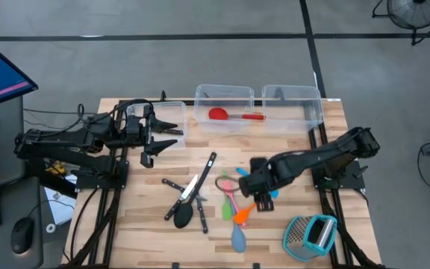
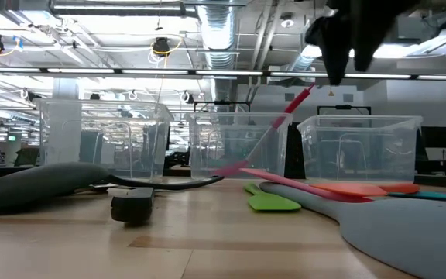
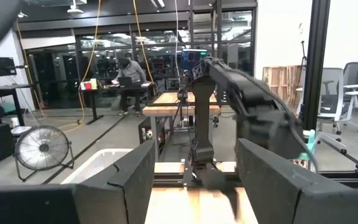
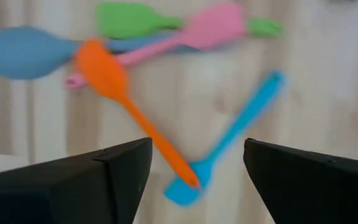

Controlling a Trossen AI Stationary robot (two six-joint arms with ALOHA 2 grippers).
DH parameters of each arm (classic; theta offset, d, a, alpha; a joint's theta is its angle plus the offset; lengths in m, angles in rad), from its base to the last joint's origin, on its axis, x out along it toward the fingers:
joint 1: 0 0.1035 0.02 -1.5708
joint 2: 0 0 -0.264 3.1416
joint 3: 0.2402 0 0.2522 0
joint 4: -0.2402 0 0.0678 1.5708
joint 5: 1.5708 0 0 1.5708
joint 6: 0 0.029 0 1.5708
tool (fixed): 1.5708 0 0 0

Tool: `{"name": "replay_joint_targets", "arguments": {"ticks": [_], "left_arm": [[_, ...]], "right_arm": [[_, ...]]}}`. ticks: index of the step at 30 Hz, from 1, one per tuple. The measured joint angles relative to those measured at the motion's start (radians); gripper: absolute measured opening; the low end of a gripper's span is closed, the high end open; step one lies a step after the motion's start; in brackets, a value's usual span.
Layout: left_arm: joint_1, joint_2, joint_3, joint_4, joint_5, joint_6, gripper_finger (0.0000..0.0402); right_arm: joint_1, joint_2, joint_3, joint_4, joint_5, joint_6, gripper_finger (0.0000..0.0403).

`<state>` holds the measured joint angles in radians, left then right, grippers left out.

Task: Pick & Place Kitchen Items
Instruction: Put the orange spatula into the top right transparent bin

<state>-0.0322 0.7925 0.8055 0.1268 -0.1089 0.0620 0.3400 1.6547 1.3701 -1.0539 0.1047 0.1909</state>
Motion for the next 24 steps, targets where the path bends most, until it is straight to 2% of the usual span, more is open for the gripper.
{"name": "replay_joint_targets", "arguments": {"ticks": [3,12,18,24], "left_arm": [[0.0,0.0,0.0,0.0,0.0,0.0,0.0204],[0.0,0.0,0.0,0.0,-0.001,0.007,0.0204],[0.0,0.0,0.0,0.0,-0.005,0.007,0.0204],[0.0,0.0,0.0,-0.001,-0.005,0.007,0.0204]], "right_arm": [[0.002,0.0,-0.099,0.132,-0.061,-0.06,0.0249],[0.016,0.001,-0.308,0.336,-0.079,-0.199,0.0249],[0.034,0.066,-0.344,0.418,-0.072,-0.254,0.0249],[0.037,0.184,-0.34,0.406,-0.069,-0.251,0.0249]]}}
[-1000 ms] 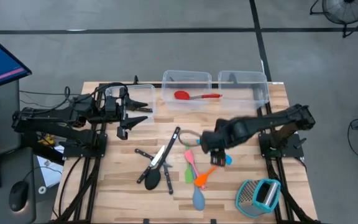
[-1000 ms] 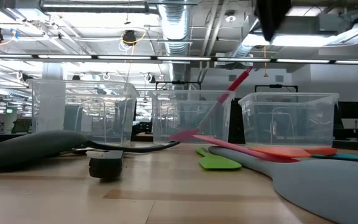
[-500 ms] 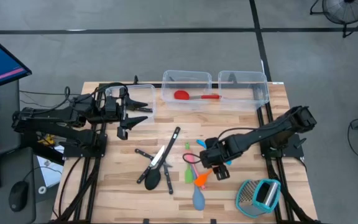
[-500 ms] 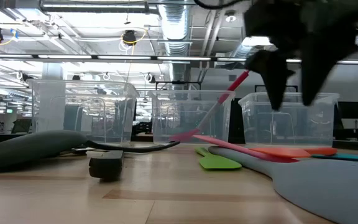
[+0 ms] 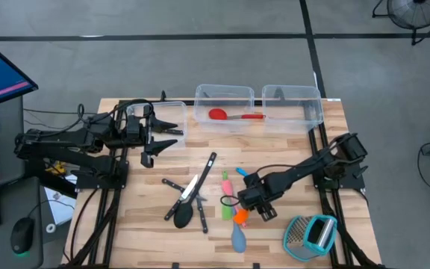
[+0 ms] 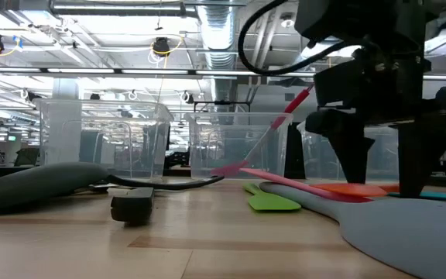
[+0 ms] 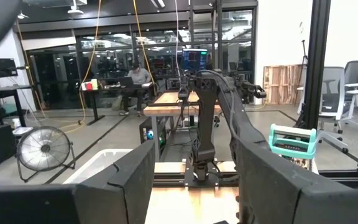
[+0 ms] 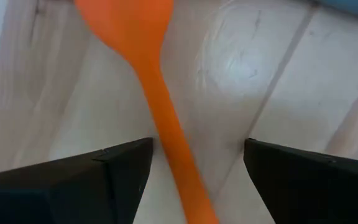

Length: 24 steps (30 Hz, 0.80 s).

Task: Pick & Place Kitchen Items
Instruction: Put the orange spatula into the top right transparent bin

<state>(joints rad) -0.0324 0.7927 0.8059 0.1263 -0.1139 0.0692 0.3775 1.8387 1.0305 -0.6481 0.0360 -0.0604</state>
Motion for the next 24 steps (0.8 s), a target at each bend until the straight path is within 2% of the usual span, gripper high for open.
{"name": "replay_joint_targets", "arguments": {"ticks": [3,5,12,20,24], "left_arm": [[0.0,0.0,0.0,0.0,0.0,0.0,0.0204],[0.0,0.0,0.0,0.0,0.0,0.0,0.0204],[0.0,0.0,0.0,0.0,0.001,0.0,0.0204],[0.0,0.0,0.0,-0.019,0.002,0.008,0.0202],[0.0,-0.003,-0.006,-0.057,-0.028,0.031,0.0181]], "right_arm": [[0.002,0.023,0.005,-0.013,0.023,0.021,0.0237],[0.002,0.026,0.005,-0.014,0.022,0.037,0.0208],[-0.023,0.008,-0.003,-0.01,-0.046,0.076,0.0032],[-0.027,0.002,0.015,-0.01,-0.033,0.114,0.0025],[-0.043,-0.041,0.033,-0.004,0.053,0.118,0.0025]]}}
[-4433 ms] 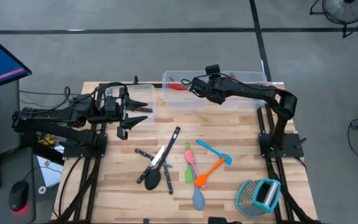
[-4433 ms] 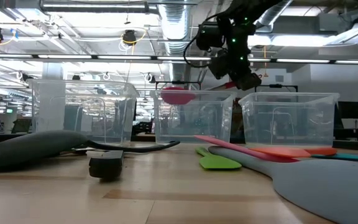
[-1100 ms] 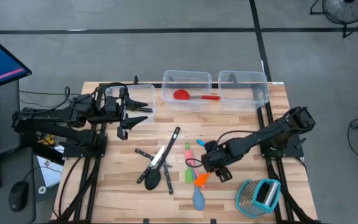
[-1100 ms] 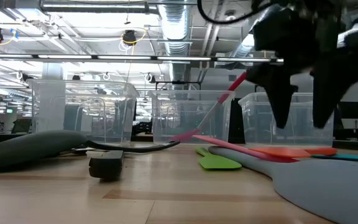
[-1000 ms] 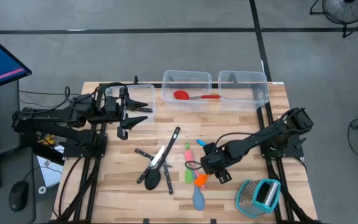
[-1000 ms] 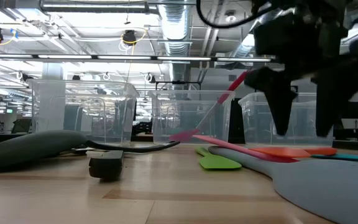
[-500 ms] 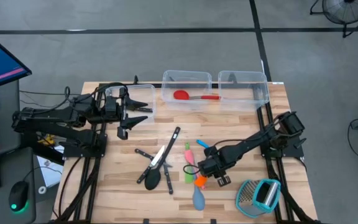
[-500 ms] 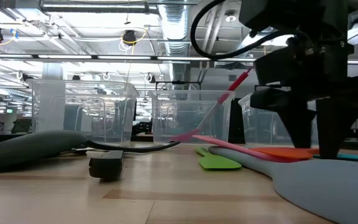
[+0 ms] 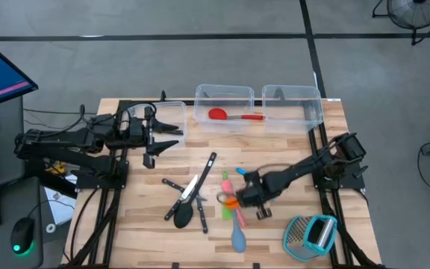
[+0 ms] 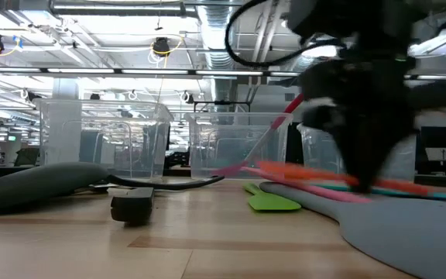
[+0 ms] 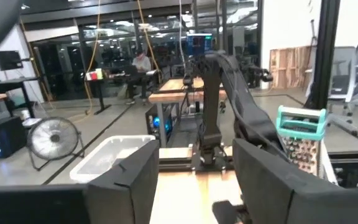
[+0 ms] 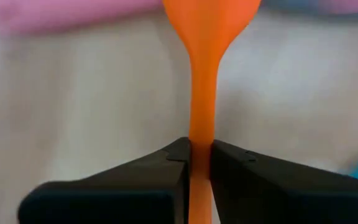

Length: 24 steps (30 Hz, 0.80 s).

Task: Pick & Place Kitchen Items
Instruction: Put the orange spatula into the top right transparent bin

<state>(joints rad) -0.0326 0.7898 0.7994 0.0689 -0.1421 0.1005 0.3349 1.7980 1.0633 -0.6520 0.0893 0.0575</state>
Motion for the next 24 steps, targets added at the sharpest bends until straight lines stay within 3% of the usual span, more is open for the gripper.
{"name": "replay_joint_targets", "arguments": {"ticks": [11,17,24], "left_arm": [[0.0,-0.19,-0.167,0.024,-0.01,0.015,0.0015],[0.0,-0.315,-0.279,0.055,-0.053,-0.025,0.0004],[0.0,-0.418,-0.425,0.155,-0.059,-0.052,0.0001]], "right_arm": [[-0.066,-0.357,0.01,-0.017,0.195,0.057,0.0025],[-0.14,-0.521,0.01,0.002,0.196,0.054,0.0025],[-0.264,-0.649,0.011,0.002,0.275,0.011,0.0025]]}}
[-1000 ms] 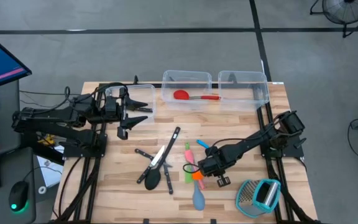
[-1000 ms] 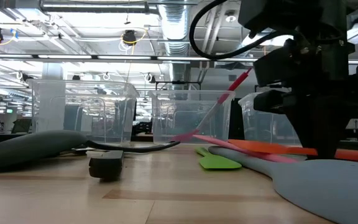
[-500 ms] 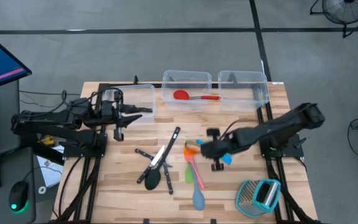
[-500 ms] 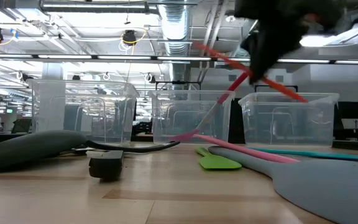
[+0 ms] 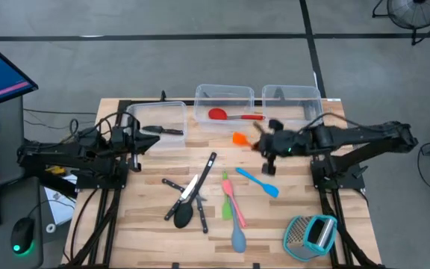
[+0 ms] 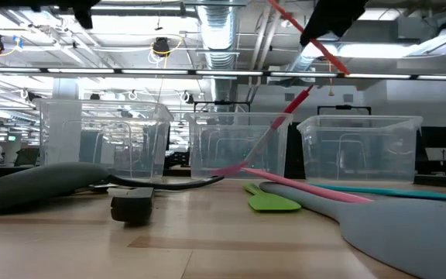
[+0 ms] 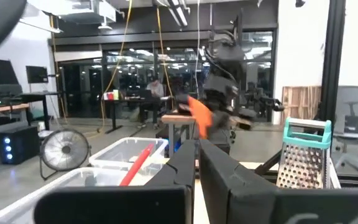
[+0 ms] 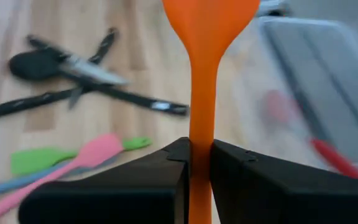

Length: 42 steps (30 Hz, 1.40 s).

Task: Pick & Place Kitchen Items
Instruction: Put the orange spatula into the top right transparent bin

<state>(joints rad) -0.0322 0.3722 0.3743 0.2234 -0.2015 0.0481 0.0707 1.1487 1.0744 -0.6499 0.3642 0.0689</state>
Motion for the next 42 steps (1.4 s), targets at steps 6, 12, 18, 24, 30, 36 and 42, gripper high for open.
{"name": "replay_joint_targets", "arguments": {"ticks": [6,12,18,24,30,36,42], "left_arm": [[0.0,-0.036,-0.115,0.123,-0.011,-0.028,0.0001],[0.0,-0.039,-0.167,0.183,-0.011,-0.031,0.0001],[0.0,-0.039,-0.205,0.215,-0.011,-0.043,0.0001],[0.0,-0.039,-0.278,0.309,-0.012,-0.06,0.0001],[0.0,-0.039,-0.329,0.371,-0.012,-0.084,0.0002],[0.0,-0.039,-0.345,0.386,-0.012,-0.091,0.0002],[0.0,-0.039,-0.345,0.387,-0.012,-0.091,0.0002]], "right_arm": [[-0.194,-0.045,0.001,0.0,0.065,-0.12,0.0025],[-0.429,-0.026,0.001,-0.007,0.071,-0.222,0.0025],[-0.614,0.006,0.002,-0.05,0.077,-0.306,0.0025],[-0.719,0.041,0.002,-0.132,0.09,-0.286,0.0025],[-0.753,0.109,0.002,-0.199,0.157,-0.278,0.0025],[-0.78,0.18,0.002,-0.219,0.191,-0.282,0.0025],[-0.794,0.251,0.002,-0.284,0.22,-0.285,0.0025]]}}
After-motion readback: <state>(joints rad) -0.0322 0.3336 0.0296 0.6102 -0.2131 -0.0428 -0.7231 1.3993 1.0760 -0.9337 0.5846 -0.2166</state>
